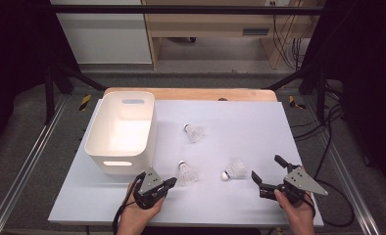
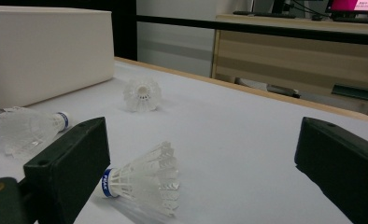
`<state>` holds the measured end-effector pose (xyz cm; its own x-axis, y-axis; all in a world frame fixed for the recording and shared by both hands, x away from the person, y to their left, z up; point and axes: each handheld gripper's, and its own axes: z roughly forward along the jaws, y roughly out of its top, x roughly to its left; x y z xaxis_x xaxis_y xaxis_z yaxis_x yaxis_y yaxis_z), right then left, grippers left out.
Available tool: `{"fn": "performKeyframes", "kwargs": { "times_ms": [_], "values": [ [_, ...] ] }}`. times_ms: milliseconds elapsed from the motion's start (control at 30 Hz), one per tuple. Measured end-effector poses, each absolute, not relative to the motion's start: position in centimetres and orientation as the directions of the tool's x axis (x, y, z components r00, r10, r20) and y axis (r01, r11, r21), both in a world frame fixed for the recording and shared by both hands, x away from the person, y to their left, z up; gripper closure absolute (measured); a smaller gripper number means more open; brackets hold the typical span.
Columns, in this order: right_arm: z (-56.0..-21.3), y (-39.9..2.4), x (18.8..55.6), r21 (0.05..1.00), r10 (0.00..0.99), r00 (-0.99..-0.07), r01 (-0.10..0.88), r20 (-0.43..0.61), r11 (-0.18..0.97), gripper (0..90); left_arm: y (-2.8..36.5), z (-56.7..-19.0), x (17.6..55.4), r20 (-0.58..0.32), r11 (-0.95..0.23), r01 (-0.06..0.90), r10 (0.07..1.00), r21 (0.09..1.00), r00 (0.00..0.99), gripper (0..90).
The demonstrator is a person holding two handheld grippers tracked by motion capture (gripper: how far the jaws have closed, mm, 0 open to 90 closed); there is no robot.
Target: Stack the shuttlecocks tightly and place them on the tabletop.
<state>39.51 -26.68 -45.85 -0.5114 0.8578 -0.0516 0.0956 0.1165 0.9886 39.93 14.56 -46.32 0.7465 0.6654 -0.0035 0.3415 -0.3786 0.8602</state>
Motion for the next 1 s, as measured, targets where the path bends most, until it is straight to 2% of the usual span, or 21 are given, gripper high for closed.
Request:
{"fn": "performKeyframes", "kwargs": {
  "times_ms": [467,1000],
  "values": [
    [-45.9,-26.6,39.6,0.988,0.859,-0.510,0.098,-0.053,0.119,3.6,14.9,-46.7,40.6,-0.010,-0.374,0.359,0.681,0.855,0.732,89.9],
    [-45.9,-27.1,39.6,0.990,0.865,-0.501,0.098,-0.042,0.105,3.7,12.5,-45.8,42.5,0.017,-0.400,0.334,0.662,0.853,0.749,89.7]
  ]
}}
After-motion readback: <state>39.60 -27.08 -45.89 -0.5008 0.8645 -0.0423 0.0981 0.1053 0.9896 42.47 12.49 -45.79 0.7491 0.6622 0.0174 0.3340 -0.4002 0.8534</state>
